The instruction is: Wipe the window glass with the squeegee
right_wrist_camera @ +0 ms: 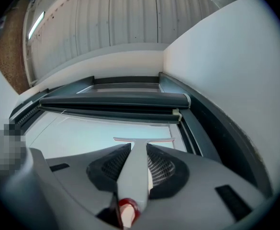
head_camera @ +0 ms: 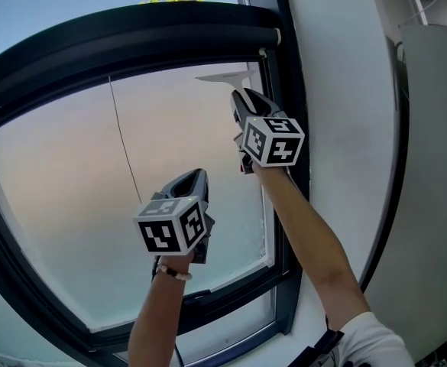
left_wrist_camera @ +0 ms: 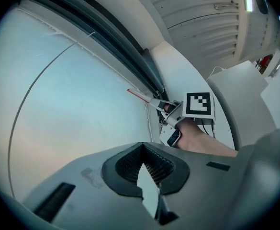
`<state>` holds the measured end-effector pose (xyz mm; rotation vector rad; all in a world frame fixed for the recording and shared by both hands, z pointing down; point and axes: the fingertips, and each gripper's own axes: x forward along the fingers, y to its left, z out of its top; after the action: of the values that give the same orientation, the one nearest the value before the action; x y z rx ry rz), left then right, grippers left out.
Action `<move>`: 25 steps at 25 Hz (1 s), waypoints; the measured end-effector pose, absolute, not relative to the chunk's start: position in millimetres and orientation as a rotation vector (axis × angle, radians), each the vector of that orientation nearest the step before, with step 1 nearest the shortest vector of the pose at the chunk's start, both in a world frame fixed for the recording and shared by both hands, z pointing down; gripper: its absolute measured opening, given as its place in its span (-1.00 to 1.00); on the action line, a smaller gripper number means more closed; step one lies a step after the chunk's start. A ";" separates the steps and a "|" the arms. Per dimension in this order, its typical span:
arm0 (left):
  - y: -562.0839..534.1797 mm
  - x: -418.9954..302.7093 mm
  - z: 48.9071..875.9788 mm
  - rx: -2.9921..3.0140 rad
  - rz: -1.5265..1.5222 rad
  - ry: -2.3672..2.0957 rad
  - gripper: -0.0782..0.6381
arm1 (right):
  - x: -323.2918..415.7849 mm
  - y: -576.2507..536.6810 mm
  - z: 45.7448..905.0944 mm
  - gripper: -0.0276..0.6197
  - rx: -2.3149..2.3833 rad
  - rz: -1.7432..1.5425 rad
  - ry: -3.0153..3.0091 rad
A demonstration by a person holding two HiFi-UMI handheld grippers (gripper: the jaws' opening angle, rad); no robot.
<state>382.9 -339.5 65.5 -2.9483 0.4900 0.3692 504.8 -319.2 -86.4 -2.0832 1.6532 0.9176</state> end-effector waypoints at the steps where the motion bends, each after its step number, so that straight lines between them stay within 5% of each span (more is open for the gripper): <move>1: -339.9 385.0 65.6 -2.947 0.371 0.486 -0.78 | 506.7 -321.4 -88.5 -0.64 -2.090 0.925 1.648; 25: -325.7 397.9 129.4 -3.048 0.254 0.400 -0.78 | 513.1 -321.0 28.3 -0.64 -2.191 0.763 1.729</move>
<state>397.9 -325.7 129.4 -3.0482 0.4004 0.2539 513.1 -321.0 28.3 -2.1914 1.7289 0.7634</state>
